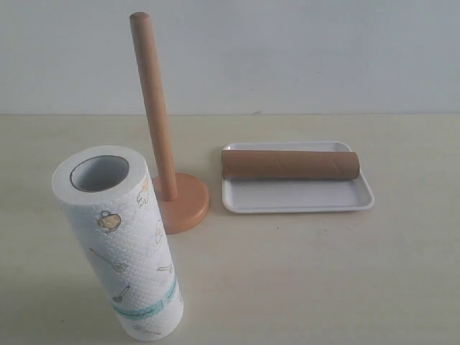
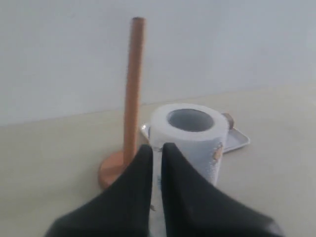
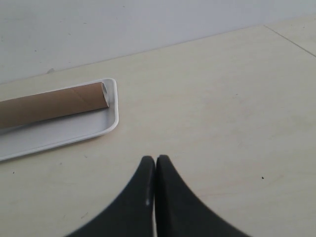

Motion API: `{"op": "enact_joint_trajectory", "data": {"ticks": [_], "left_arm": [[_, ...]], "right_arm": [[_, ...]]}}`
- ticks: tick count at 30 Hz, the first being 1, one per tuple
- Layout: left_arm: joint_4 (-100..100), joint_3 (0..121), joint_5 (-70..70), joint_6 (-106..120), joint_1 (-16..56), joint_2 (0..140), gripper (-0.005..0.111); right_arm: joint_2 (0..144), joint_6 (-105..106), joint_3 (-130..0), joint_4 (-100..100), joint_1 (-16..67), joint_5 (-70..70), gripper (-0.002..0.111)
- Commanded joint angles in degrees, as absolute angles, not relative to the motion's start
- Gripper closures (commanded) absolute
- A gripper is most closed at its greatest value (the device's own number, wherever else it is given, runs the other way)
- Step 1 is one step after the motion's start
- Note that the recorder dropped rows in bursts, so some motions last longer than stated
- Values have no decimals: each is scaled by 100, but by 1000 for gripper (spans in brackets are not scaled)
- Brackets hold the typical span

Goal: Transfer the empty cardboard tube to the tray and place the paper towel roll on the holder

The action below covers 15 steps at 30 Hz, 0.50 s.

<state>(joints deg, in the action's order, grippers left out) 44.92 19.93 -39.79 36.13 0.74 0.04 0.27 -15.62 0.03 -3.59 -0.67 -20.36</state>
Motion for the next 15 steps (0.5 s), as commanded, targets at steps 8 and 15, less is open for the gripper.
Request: {"op": "enact_joint_trajectory", "data": {"ticks": [8, 15], "left_arm": [[5888, 1548, -2816, 5231, 57, 17, 23], [7876, 1591, -2876, 6811, 57, 895, 25]], "right_arm": [[0, -1567, 0, -367, -106, -1996, 108], [0, -1567, 0, -367, -106, -1996, 108]]}}
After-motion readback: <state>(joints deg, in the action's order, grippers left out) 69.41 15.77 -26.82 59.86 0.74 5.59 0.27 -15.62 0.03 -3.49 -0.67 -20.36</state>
